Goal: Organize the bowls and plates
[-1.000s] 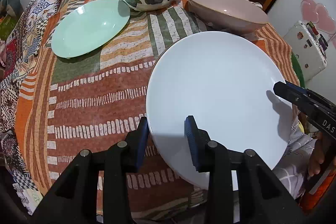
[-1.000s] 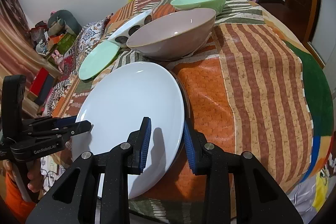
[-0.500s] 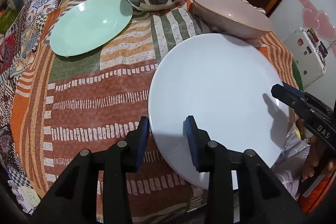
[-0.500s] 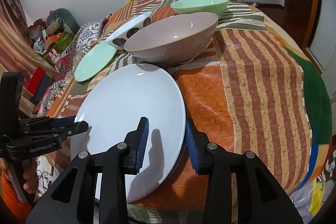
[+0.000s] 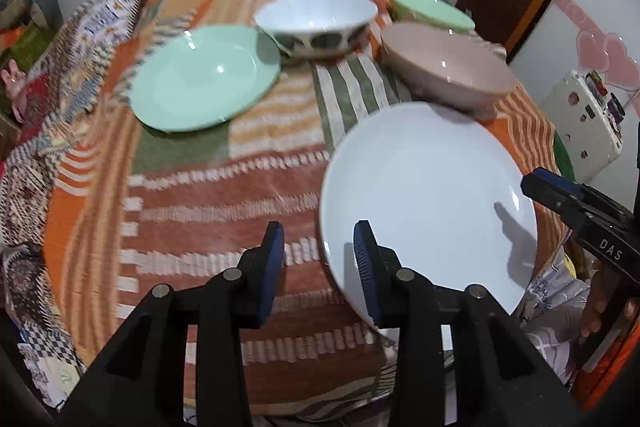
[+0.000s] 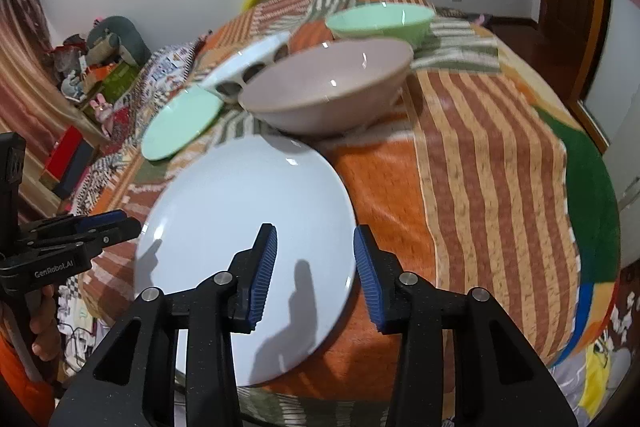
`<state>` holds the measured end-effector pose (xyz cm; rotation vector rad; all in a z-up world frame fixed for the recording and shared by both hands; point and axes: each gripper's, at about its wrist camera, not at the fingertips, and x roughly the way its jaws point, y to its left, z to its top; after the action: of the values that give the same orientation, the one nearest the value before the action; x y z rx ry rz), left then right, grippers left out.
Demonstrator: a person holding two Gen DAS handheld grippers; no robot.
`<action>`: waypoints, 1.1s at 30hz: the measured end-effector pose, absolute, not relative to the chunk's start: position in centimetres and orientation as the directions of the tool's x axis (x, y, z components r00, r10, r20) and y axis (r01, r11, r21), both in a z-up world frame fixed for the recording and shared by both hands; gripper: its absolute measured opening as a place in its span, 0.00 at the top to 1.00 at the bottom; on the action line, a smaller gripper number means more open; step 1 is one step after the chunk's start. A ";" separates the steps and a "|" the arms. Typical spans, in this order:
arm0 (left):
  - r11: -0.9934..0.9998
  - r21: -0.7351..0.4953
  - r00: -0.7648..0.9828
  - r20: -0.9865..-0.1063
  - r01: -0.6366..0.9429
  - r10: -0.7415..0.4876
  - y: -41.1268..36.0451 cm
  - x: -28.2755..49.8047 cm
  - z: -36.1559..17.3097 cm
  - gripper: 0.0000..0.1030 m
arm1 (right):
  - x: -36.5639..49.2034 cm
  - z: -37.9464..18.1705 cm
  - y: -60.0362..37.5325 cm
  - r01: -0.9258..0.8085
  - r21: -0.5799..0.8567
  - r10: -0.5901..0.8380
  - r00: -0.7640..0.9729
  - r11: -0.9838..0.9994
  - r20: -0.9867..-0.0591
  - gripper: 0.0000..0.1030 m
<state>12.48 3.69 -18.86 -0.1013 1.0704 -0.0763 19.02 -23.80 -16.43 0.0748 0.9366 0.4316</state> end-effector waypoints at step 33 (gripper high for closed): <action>0.962 -0.086 0.610 -0.787 -0.259 0.094 21.5 19.4 -16.1 0.38 | 26.2 -14.3 -8.7 -0.551 0.246 0.509 0.395 0.797 -0.765 0.50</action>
<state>19.40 21.47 -16.08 -0.1997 0.8933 0.2054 26.23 -8.73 -14.31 -0.0495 0.9514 0.6726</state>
